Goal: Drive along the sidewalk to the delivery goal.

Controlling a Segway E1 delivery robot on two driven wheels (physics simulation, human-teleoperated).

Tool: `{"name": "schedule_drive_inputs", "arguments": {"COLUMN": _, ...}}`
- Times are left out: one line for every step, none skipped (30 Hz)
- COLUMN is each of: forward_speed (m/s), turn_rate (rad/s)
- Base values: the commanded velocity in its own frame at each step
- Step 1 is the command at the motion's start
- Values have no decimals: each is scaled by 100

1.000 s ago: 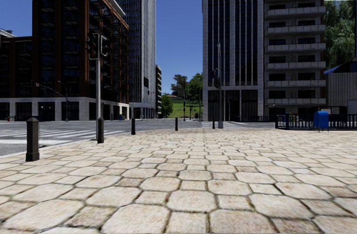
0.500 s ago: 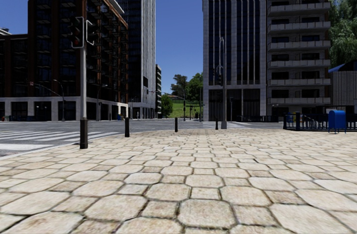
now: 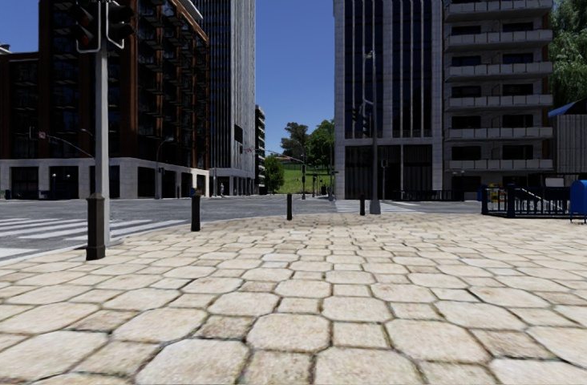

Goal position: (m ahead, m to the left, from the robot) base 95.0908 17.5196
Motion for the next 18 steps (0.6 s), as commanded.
{"name": "schedule_drive_inputs", "arguments": {"forward_speed": 200, "turn_rate": 0}}
{"name": "schedule_drive_inputs", "arguments": {"forward_speed": 200, "turn_rate": 0}}
{"name": "schedule_drive_inputs", "arguments": {"forward_speed": 200, "turn_rate": 0}}
{"name": "schedule_drive_inputs", "arguments": {"forward_speed": 200, "turn_rate": 0}}
{"name": "schedule_drive_inputs", "arguments": {"forward_speed": 200, "turn_rate": 0}}
{"name": "schedule_drive_inputs", "arguments": {"forward_speed": 200, "turn_rate": 0}}
{"name": "schedule_drive_inputs", "arguments": {"forward_speed": 200, "turn_rate": 0}}
{"name": "schedule_drive_inputs", "arguments": {"forward_speed": 200, "turn_rate": 5}}
{"name": "schedule_drive_inputs", "arguments": {"forward_speed": 200, "turn_rate": 16}}
{"name": "schedule_drive_inputs", "arguments": {"forward_speed": 200, "turn_rate": 28}}
{"name": "schedule_drive_inputs", "arguments": {"forward_speed": 200, "turn_rate": 33}}
{"name": "schedule_drive_inputs", "arguments": {"forward_speed": 200, "turn_rate": 33}}
{"name": "schedule_drive_inputs", "arguments": {"forward_speed": 200, "turn_rate": 34}}
{"name": "schedule_drive_inputs", "arguments": {"forward_speed": 200, "turn_rate": 34}}
{"name": "schedule_drive_inputs", "arguments": {"forward_speed": 200, "turn_rate": 34}}
{"name": "schedule_drive_inputs", "arguments": {"forward_speed": 200, "turn_rate": 34}}
{"name": "schedule_drive_inputs", "arguments": {"forward_speed": 200, "turn_rate": 34}}
{"name": "schedule_drive_inputs", "arguments": {"forward_speed": 200, "turn_rate": 34}}
